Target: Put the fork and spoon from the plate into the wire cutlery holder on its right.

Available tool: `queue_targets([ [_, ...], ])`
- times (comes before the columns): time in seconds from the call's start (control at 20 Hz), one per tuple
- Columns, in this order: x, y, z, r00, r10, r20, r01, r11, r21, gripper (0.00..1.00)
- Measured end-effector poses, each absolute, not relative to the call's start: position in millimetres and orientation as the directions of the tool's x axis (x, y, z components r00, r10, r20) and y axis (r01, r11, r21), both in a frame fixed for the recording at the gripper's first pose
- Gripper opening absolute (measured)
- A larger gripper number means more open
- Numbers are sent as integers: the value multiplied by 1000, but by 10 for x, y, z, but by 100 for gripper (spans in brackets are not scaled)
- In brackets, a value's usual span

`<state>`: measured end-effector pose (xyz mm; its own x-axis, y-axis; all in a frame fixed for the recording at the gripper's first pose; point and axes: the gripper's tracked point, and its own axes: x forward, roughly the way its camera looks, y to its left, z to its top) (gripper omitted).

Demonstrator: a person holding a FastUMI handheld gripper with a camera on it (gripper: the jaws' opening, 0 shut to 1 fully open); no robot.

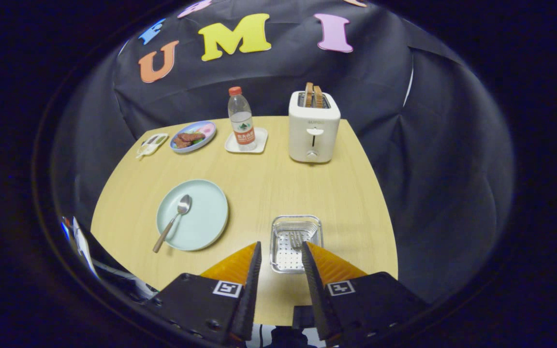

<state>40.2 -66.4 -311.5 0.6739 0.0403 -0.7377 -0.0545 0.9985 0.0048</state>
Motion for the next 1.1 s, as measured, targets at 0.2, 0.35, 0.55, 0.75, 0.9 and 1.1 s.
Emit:
queue_targets([
  [0.2, 447, -303, -3090, 696, 79, -714, -97, 995, 15, 83],
  [0.35, 465, -7, -3183, 689, 92, -718, -115, 993, 17, 92],
  [0.55, 489, 440, -3361, 667, 103, -738, -130, 991, 21, 94],
  [0.75, 489, 876, -3565, 630, 113, -768, -141, 990, 30, 96],
  [0.9, 511, 1127, -3722, 614, 103, -782, -131, 991, 28, 96],
  [1.1, 477, 1428, -3919, 593, 112, -797, -93, 993, 71, 96],
])
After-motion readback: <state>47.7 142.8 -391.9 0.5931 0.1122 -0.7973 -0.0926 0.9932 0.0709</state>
